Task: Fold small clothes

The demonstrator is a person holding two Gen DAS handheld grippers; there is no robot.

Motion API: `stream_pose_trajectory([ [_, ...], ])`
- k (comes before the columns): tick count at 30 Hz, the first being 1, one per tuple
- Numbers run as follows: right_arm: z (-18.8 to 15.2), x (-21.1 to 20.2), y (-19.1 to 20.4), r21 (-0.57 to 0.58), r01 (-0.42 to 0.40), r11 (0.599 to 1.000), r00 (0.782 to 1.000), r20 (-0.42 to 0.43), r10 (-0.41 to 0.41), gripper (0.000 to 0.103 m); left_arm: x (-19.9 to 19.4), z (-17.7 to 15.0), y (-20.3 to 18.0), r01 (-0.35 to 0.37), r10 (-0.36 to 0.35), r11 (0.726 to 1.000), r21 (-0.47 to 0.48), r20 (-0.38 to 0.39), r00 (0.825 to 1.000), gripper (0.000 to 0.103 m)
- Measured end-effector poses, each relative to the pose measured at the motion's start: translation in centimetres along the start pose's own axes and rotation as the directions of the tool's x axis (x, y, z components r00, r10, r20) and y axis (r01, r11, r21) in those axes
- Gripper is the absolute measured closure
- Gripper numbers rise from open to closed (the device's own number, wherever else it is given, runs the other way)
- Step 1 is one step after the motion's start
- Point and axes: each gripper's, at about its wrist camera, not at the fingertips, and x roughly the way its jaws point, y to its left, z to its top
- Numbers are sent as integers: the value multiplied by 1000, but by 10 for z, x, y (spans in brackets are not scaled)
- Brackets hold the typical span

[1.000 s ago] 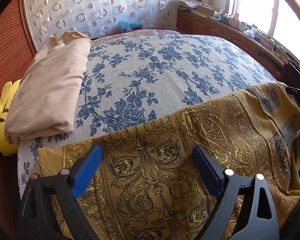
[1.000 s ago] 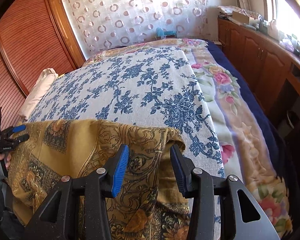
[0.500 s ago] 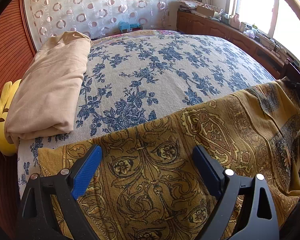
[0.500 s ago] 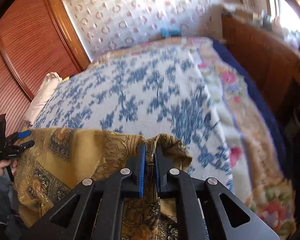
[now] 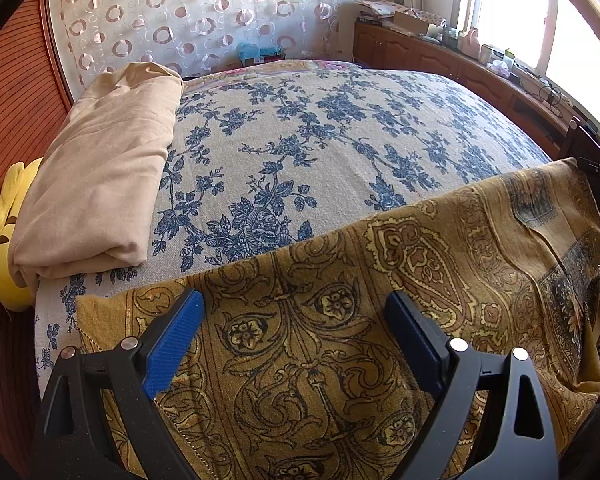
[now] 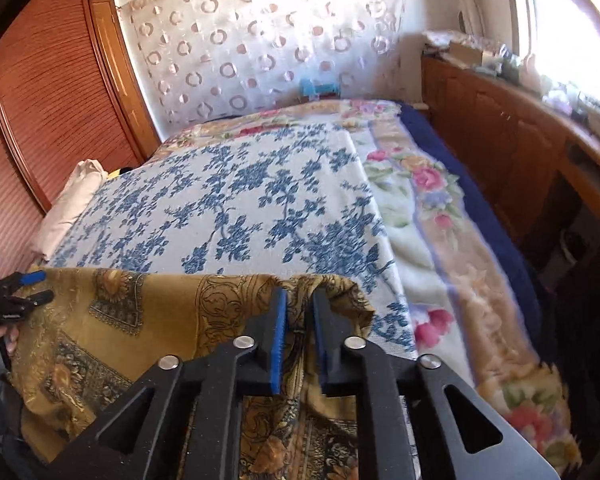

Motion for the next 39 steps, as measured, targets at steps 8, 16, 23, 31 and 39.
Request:
stream_pose_trajectory([
  [8,-4,14,16,-92,55,994,998,5,-55,41,0,0,0,0,0,1000,0,0,1000,10],
  [16,-6,53,14,-109,44,993,994,-90,-54,40,-23,1,13,8,-6,999,-38,53,999,11],
  [23,-9,54,10,-114,46,992,997,-51,-52,36,-69,-7,67,-59,75,990,-132,123,990,11],
  [31,-11,58,3,-104,59,993,996,-66,-66,27,-39,-14,99,-19,21,983,-182,14,1000,38],
  [39,-5,61,1,-125,38,991,995,-85,-49,27,-19,-16,97,-55,50,986,-159,-35,998,42],
])
